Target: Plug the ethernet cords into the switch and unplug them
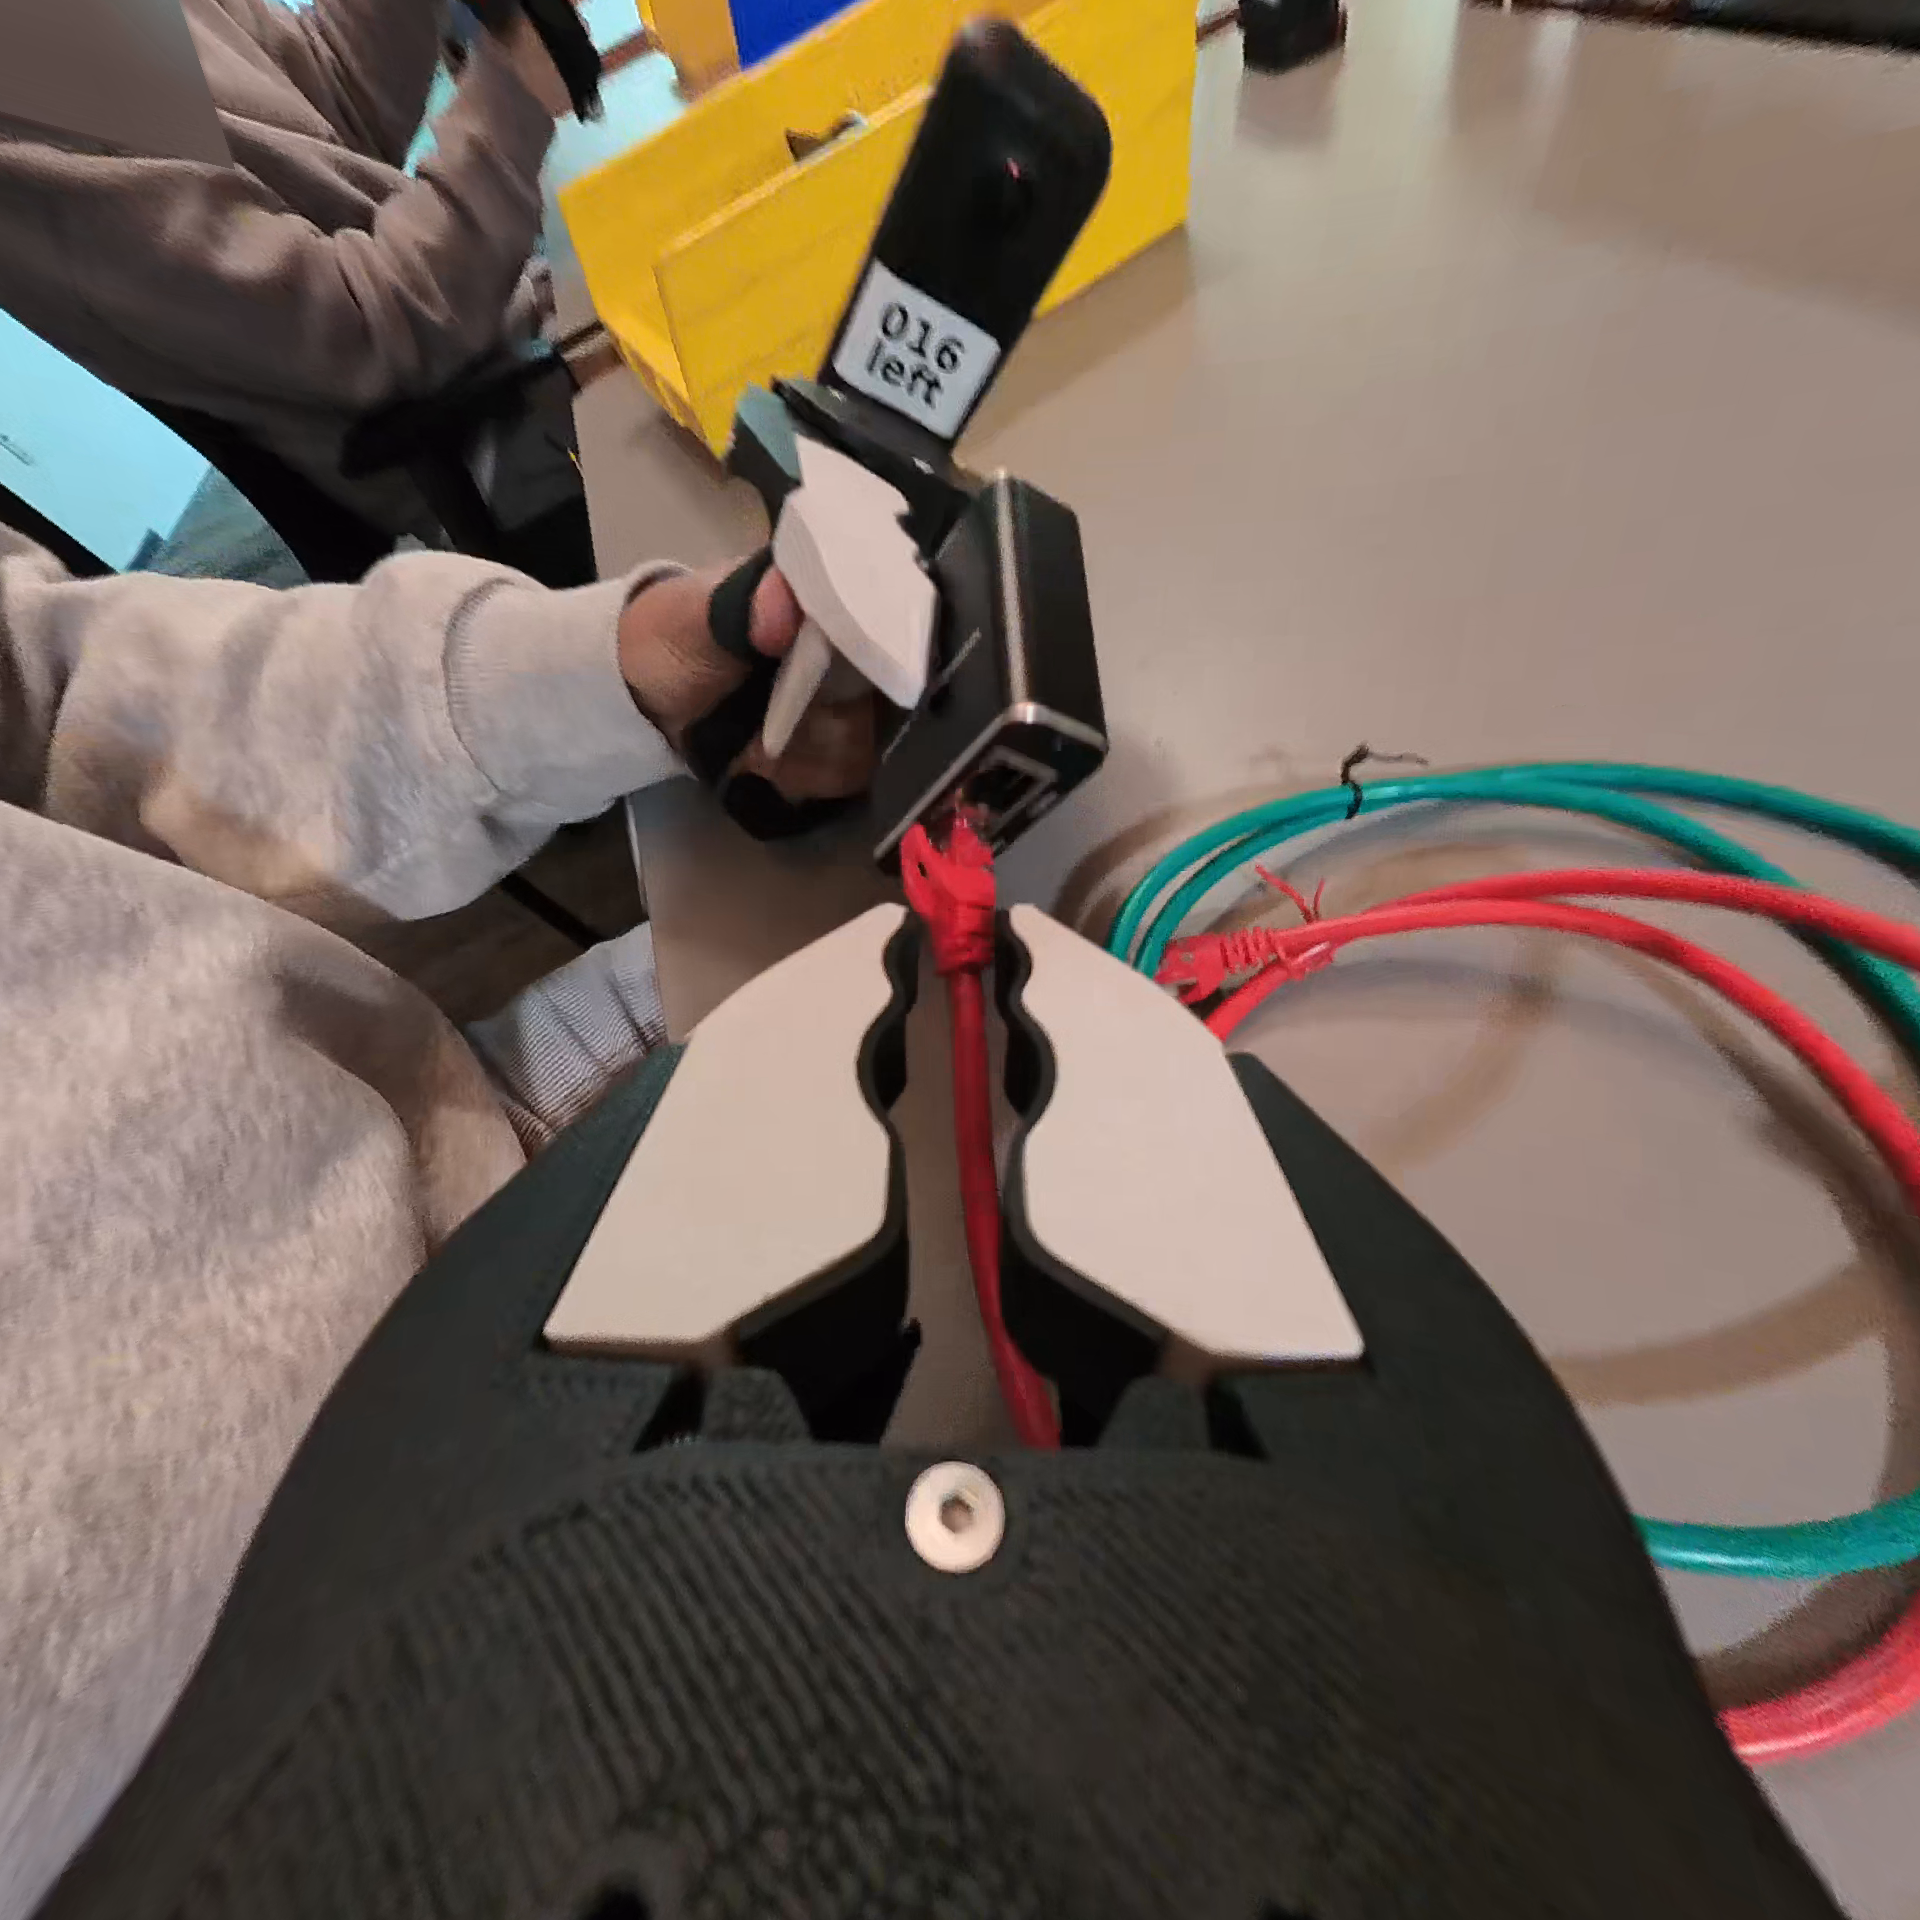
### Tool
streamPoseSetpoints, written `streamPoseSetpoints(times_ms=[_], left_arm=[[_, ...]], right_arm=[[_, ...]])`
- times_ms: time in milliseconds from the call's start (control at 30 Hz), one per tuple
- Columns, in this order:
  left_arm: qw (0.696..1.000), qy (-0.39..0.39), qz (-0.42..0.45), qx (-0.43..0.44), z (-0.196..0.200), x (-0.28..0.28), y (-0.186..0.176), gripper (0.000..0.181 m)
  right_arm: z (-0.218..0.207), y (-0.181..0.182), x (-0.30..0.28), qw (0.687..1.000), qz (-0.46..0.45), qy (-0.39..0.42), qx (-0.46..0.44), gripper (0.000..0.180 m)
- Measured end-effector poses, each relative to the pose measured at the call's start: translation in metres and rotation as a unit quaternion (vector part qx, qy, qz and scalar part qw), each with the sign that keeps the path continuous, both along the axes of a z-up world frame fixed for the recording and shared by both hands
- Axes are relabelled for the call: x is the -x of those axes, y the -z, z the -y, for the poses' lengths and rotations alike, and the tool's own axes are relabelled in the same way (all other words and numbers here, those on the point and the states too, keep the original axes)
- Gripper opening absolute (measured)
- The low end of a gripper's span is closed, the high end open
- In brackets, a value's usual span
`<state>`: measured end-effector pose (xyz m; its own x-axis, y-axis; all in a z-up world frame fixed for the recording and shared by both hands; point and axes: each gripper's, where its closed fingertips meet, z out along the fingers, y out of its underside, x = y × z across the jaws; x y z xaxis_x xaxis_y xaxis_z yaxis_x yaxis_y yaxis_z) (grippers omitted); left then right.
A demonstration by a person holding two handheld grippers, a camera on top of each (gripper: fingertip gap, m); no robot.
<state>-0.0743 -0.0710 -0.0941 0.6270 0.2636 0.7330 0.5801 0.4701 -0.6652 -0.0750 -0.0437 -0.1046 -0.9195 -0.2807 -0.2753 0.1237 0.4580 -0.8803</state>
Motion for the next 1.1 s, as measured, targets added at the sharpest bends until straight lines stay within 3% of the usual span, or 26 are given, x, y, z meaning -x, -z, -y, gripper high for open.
streamPoseSetpoints(times_ms=[100, 200, 267, 367, 467, 700, 967, 1100], left_arm=[[0.999, -0.014, -0.026, -0.024, 0.014, -0.003, -0.013, 0.025], [0.996, -0.024, -0.035, -0.079, 0.033, -0.006, -0.022, 0.026], [0.991, -0.025, -0.039, -0.125, 0.043, -0.007, -0.028, 0.026], [0.984, -0.025, -0.044, -0.171, 0.051, -0.008, -0.034, 0.025], [0.981, -0.024, -0.05, -0.186, 0.054, -0.009, -0.037, 0.026], [0.982, -0.023, -0.05, -0.182, 0.052, -0.008, -0.035, 0.026], [0.975, -0.041, -0.058, -0.21, 0.064, -0.008, -0.038, 0.026], [0.97, -0.063, -0.059, -0.227, 0.074, -0.006, -0.038, 0.026]], right_arm=[[-0.01, -0.046, 0.018, 0.99, -0.04, 0.028, 0.13, 0.015], [-0.033, -0.093, 0.06, 0.961, -0.056, 0.116, 0.246, 0.011], [-0.051, -0.104, 0.095, 0.939, -0.072, 0.186, 0.28, 0.013], [-0.064, -0.082, 0.144, 0.924, -0.123, 0.277, 0.234, 0.016], [-0.06, -0.043, 0.167, 0.931, -0.13, 0.307, 0.148, 0.023], [-0.044, 0.012, 0.168, 0.95, -0.104, 0.293, 0.036, 0.039], [-0.041, 0.03, 0.158, 0.96, -0.069, 0.27, -0.014, 0.03], [-0.03, 0.013, 0.108, 0.988, -0.081, 0.129, 0.033, 0.027]])
